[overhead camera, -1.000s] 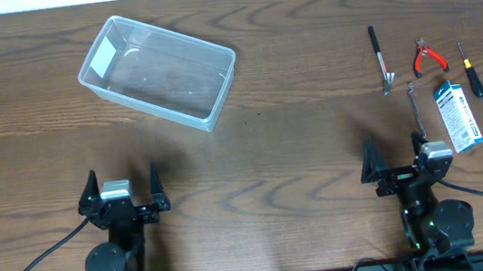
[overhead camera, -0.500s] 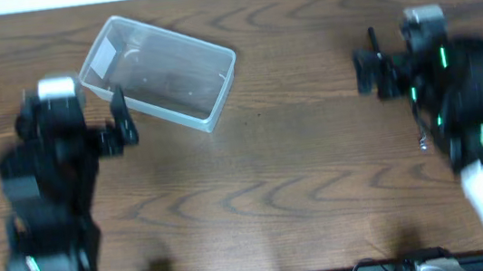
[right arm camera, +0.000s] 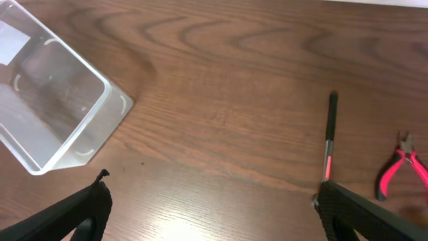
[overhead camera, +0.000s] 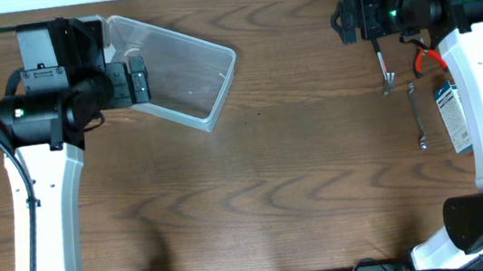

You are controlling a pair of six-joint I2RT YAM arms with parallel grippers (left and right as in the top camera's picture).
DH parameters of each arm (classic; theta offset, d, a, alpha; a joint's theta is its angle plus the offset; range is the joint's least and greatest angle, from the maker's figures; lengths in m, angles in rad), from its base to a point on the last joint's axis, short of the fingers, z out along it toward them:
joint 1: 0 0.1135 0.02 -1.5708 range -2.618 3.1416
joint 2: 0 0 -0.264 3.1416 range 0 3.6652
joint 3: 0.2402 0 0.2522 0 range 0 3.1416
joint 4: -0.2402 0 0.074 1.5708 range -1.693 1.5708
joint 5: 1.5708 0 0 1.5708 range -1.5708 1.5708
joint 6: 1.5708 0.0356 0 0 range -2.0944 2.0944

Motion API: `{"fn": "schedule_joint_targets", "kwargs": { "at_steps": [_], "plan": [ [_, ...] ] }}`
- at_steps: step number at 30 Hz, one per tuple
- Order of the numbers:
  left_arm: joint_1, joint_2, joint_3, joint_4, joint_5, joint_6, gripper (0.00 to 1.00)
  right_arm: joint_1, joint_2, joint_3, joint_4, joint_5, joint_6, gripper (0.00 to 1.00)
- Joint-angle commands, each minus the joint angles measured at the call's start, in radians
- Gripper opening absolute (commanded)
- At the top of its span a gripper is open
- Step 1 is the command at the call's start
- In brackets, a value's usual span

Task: Pack container
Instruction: 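Reach both grippers to the near and right rims of the clear container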

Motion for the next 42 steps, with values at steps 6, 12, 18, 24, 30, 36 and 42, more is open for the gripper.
{"fn": "schedule_joint_targets", "kwargs": {
  "at_steps": [6, 12, 18, 24, 30, 36, 42],
  "plan": [
    [0.002, -0.005, 0.031, -0.067, -0.069, 0.118, 0.99, 0.062, 0.005, 0.029, 0.046, 0.08, -0.025, 0.55],
    [0.011, 0.029, 0.031, -0.045, -0.275, 0.193, 0.79, 0.232, 0.056, 0.029, 0.037, 0.199, 0.047, 0.62],
    [0.051, 0.12, 0.031, 0.009, -0.281, 0.326, 0.79, 0.393, 0.156, 0.029, 0.03, 0.409, 0.145, 0.69],
    [0.124, 0.243, 0.031, 0.007, -0.261, 0.436, 0.79, 0.47, 0.259, 0.029, 0.03, 0.41, 0.189, 0.66],
    [0.172, 0.303, 0.031, 0.064, -0.089, 0.487, 0.86, 0.494, 0.302, 0.029, 0.036, 0.414, 0.196, 0.59],
    [0.18, 0.346, 0.031, 0.086, 0.024, 0.506, 0.88, 0.495, 0.309, 0.029, 0.113, 0.417, 0.227, 0.44],
    [0.18, 0.391, 0.031, 0.087, 0.06, 0.541, 0.89, 0.503, 0.315, 0.029, 0.174, 0.415, 0.262, 0.45]
  ]
}}
